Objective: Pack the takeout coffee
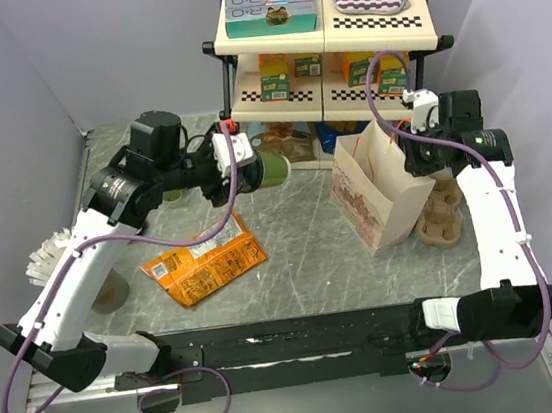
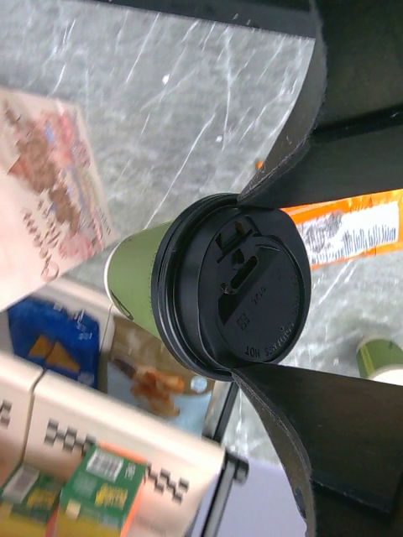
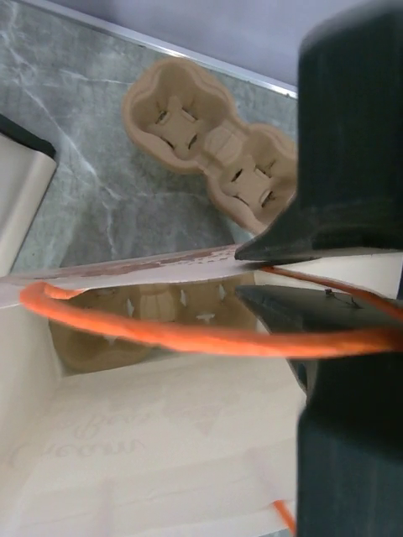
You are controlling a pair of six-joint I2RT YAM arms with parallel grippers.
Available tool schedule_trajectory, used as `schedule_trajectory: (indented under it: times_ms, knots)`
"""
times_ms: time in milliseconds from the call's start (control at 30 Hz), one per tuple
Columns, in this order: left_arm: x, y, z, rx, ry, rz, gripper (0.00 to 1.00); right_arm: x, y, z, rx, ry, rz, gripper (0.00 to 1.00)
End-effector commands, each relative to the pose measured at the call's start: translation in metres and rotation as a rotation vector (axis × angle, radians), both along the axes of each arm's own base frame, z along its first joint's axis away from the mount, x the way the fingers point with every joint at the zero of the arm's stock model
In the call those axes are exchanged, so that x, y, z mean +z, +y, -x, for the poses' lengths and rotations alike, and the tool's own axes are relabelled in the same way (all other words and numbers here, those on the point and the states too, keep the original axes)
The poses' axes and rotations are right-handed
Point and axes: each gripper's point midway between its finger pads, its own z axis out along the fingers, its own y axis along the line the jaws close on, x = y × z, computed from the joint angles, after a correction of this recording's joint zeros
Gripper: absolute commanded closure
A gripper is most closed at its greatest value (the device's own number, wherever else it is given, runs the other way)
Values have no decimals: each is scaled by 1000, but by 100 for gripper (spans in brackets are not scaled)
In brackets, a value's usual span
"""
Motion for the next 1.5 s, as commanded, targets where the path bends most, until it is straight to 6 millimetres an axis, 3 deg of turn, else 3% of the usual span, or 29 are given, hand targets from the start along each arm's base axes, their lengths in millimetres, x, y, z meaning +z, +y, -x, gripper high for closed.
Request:
schedule_trajectory:
  times_ms: [0,67,133,300,433,533,900,1233,1333,1467]
  knots:
    - [37,1,-12,40,-108,46,99,9,1,2,46,-10,15,89]
    - [48,1,-14,49,-128,66,99,14,10,2,90,-26,13,100]
    - [59,-1,-14,52,-136,99,99,22,18,1,140,-63,43,100]
    - [88,-9,-12,45,-132,198,99,34,70,6,360,-141,122,100]
    - [114,-12,-4,33,-134,275,99,37,95,10,442,-169,153,100]
    - [118,-13,0,13,-140,286,99,39,107,11,483,-179,155,100]
    - [96,-41,23,-131,-57,277,99,64,124,10,518,-226,118,100]
    - [49,-57,54,-221,-39,138,99,73,130,8,527,-247,113,100]
    - [33,-62,52,-218,-49,77,99,72,135,11,550,-253,127,100]
    - [27,-69,48,-229,-82,22,99,69,139,15,577,-270,172,100]
